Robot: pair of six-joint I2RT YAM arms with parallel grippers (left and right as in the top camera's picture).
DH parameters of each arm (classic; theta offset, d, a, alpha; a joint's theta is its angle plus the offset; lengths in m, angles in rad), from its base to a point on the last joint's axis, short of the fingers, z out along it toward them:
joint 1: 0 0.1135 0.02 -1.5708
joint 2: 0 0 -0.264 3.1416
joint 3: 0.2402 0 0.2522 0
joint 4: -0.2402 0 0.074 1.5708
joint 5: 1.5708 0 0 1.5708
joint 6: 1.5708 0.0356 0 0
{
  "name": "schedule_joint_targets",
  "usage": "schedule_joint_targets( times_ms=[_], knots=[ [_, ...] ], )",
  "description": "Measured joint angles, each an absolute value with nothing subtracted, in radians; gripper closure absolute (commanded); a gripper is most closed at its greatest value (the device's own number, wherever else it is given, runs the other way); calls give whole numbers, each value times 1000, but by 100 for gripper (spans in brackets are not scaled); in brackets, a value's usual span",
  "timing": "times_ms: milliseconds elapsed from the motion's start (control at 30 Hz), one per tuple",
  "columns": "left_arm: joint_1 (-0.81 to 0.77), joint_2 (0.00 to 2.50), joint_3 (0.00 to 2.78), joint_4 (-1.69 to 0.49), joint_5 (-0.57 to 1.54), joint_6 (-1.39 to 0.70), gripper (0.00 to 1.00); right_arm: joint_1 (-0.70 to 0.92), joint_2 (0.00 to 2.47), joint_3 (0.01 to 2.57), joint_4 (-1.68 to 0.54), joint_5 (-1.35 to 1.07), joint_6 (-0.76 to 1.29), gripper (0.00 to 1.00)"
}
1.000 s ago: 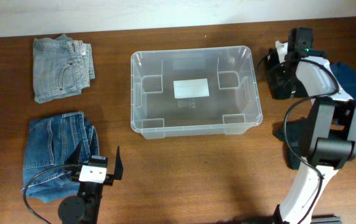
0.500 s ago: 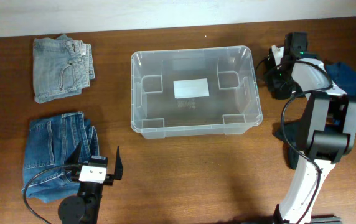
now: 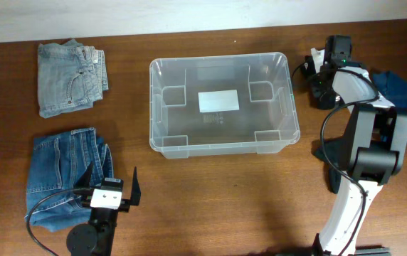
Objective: Pack container
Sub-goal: 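Lower the right gripper and grasp the black garment, then carry the black garment into the container's left side and release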
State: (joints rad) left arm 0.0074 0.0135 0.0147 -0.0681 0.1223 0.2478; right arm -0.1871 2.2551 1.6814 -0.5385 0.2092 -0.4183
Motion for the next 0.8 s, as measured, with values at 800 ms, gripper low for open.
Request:
schedule_joint_targets(
  times_ms=[800],
  knots=[
    [7, 14, 15, -68, 122, 248, 1, -172, 2196, 2157, -1122, 233, -70, 96]
  ],
)
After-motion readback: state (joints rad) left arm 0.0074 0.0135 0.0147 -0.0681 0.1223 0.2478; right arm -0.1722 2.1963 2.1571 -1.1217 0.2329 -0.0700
